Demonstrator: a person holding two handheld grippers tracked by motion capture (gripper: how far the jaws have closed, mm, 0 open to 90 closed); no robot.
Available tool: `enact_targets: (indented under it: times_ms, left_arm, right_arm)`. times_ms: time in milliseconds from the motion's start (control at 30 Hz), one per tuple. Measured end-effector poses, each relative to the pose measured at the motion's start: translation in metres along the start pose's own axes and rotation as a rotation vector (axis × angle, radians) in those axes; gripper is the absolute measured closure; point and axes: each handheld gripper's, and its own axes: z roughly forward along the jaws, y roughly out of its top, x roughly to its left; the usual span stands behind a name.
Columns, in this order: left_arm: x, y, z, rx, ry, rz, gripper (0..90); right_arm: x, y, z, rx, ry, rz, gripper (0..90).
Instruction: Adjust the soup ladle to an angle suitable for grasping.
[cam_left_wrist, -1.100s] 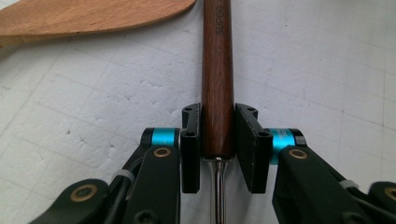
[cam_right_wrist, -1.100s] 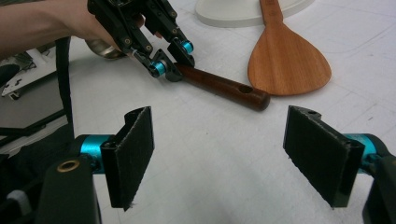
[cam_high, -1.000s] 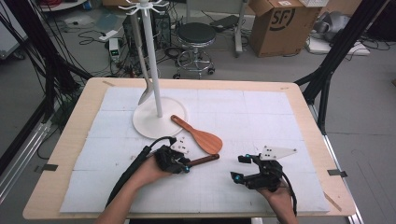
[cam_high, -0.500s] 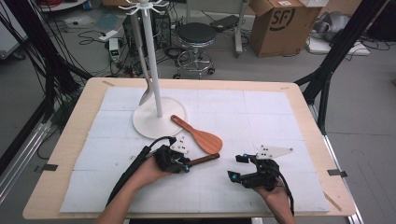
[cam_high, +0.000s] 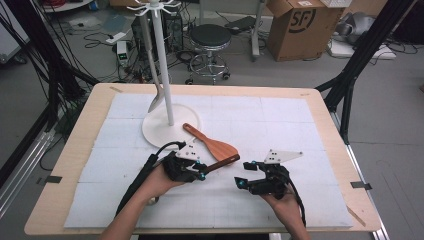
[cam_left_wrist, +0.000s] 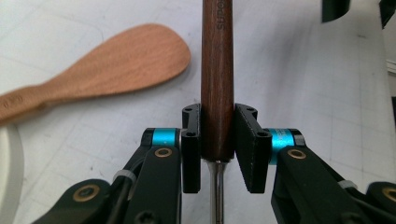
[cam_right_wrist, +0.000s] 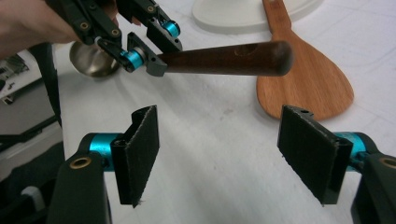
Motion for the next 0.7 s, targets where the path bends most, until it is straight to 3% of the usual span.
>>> enact_targets:
  times_ms: [133, 400, 700]
  left_arm:
    - [-0.003, 0.008, -0.003, -0.028, -0.008, 0.013, 73.2]
    - [-0.008, 0.021, -0.006, -0.067, -0.012, 0.027, 73.2]
    - [-0.012, 0.038, -0.008, -0.094, -0.019, 0.049, 73.2]
  right_arm:
    - [0.002, 0.007, 0.003, -0.03, 0.015, 0.01, 32.9]
    - [0.003, 0.013, 0.002, -0.1, 0.06, 0.086, 34.3]
    - [0.003, 0.028, -0.002, -0.176, 0.071, 0.146, 39.8]
